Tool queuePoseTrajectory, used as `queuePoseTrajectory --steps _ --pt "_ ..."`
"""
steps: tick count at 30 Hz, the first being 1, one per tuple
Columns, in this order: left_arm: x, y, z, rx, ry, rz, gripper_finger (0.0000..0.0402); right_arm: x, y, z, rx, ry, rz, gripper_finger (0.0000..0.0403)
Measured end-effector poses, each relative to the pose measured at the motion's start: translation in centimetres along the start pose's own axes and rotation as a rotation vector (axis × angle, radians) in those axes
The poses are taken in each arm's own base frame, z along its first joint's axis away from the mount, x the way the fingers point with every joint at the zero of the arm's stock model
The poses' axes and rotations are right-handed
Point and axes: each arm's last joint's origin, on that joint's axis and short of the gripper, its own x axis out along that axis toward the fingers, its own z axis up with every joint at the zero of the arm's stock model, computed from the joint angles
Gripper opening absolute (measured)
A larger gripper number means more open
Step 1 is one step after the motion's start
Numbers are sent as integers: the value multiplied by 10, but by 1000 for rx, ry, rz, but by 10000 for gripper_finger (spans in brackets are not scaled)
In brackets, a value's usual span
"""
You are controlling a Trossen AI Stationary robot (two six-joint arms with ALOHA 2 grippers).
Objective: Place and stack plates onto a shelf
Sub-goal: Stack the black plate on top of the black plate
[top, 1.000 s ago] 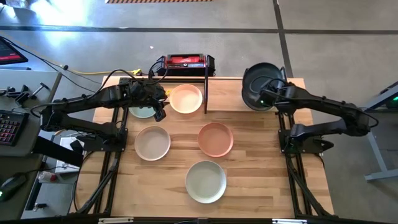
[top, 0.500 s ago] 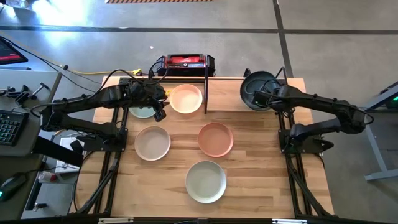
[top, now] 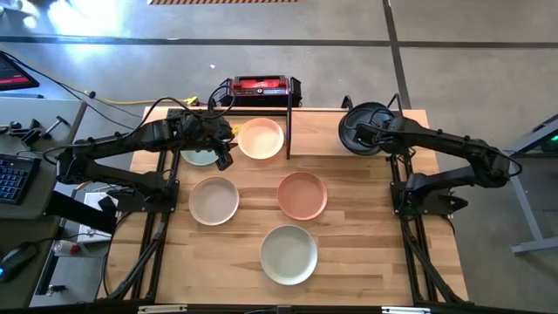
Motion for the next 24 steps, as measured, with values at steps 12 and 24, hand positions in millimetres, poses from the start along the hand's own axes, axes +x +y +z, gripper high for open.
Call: queuePoseTrajectory --steps 12,24 --pt "0 0 0 -10 0 0 120 0 0 0 -34 -5 1 0" --pt "0 0 0 -10 -5 0 120 -1 -2 -1 -49 83 -21 1"
